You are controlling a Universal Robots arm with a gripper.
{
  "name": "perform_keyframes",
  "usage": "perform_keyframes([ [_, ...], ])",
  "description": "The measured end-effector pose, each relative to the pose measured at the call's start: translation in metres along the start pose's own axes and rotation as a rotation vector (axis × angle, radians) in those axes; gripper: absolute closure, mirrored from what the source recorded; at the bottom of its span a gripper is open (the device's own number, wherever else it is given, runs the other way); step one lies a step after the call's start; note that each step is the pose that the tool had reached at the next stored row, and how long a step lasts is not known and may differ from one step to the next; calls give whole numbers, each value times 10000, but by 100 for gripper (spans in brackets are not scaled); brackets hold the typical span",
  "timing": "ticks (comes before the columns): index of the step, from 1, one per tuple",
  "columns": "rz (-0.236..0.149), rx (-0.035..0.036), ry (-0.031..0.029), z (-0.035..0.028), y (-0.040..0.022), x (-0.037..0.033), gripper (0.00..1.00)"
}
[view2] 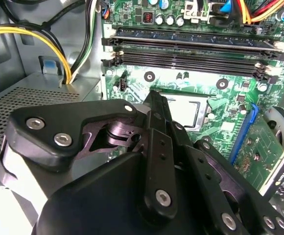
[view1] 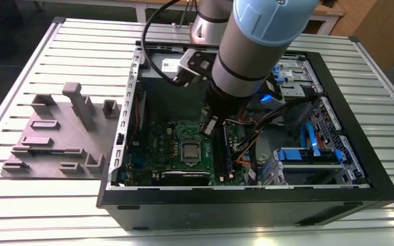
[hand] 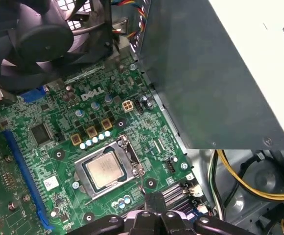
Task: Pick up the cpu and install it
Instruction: 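Install the first cpu locking lever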
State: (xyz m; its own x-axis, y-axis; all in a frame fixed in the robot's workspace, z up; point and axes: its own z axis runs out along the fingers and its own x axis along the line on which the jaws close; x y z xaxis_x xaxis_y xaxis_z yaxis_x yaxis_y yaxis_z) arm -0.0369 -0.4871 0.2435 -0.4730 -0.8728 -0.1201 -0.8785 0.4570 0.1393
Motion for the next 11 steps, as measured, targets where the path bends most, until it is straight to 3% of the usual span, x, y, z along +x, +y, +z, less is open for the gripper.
perform_keyframes([
  [11, -312, 32, 6, 5, 52, 43, 89],
])
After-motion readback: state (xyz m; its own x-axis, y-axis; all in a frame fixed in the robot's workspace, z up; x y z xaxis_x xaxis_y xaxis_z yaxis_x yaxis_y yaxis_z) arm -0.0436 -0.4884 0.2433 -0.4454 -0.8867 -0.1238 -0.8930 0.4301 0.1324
